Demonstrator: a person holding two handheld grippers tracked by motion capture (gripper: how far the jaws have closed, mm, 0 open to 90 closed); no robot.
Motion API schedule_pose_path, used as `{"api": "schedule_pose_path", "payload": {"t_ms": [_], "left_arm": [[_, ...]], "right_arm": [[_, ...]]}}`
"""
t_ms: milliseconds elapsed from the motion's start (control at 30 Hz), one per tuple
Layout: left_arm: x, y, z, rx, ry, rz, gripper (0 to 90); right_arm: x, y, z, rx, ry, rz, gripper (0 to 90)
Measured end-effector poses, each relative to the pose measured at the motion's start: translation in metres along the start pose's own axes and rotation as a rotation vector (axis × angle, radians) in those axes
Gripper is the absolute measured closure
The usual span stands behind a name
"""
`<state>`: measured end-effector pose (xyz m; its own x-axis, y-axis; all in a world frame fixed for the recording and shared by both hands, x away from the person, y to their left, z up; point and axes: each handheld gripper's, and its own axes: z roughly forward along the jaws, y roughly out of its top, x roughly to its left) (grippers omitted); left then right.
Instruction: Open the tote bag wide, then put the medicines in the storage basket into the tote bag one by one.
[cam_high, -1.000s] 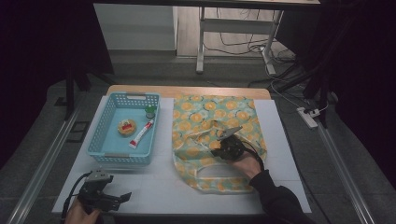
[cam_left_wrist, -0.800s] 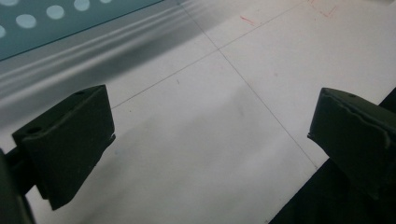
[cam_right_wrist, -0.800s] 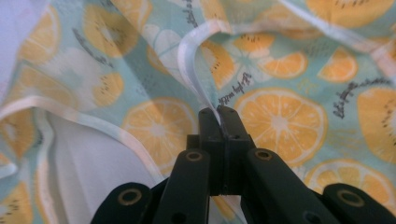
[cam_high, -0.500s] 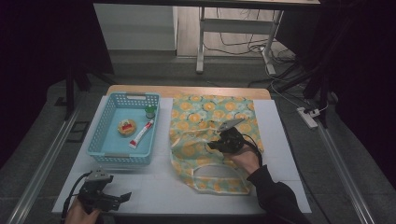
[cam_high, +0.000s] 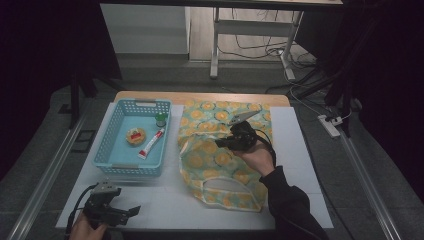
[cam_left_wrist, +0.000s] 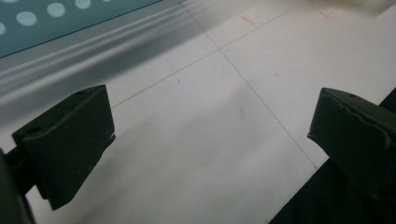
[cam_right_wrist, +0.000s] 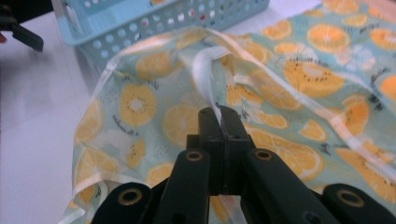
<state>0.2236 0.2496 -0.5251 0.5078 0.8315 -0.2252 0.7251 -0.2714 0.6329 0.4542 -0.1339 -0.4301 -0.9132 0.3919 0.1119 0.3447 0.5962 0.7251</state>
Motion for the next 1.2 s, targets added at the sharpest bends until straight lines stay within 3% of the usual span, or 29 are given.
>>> {"api": "schedule_pose_path", "payload": {"t_ms": [600,967,1133,1200], "left_arm": [[0.0,0.0,0.0,0.002,-0.003,-0.001,0.1],[0.0,0.0,-0.001,-0.007,-0.001,0.0,0.0],[0.0,-0.001,-0.002,-0.012,0.004,-0.008,0.0],[0.0,-0.001,-0.002,-0.016,0.009,-0.011,0.0]], "right_arm": [[0.009,0.03,-0.004,-0.049,-0.012,-0.059,89.9],[0.008,0.024,-0.003,-0.054,-0.021,-0.073,89.9],[0.009,0.021,-0.002,-0.048,-0.038,-0.123,89.9],[0.009,0.021,-0.001,-0.049,-0.04,-0.122,90.0]]}}
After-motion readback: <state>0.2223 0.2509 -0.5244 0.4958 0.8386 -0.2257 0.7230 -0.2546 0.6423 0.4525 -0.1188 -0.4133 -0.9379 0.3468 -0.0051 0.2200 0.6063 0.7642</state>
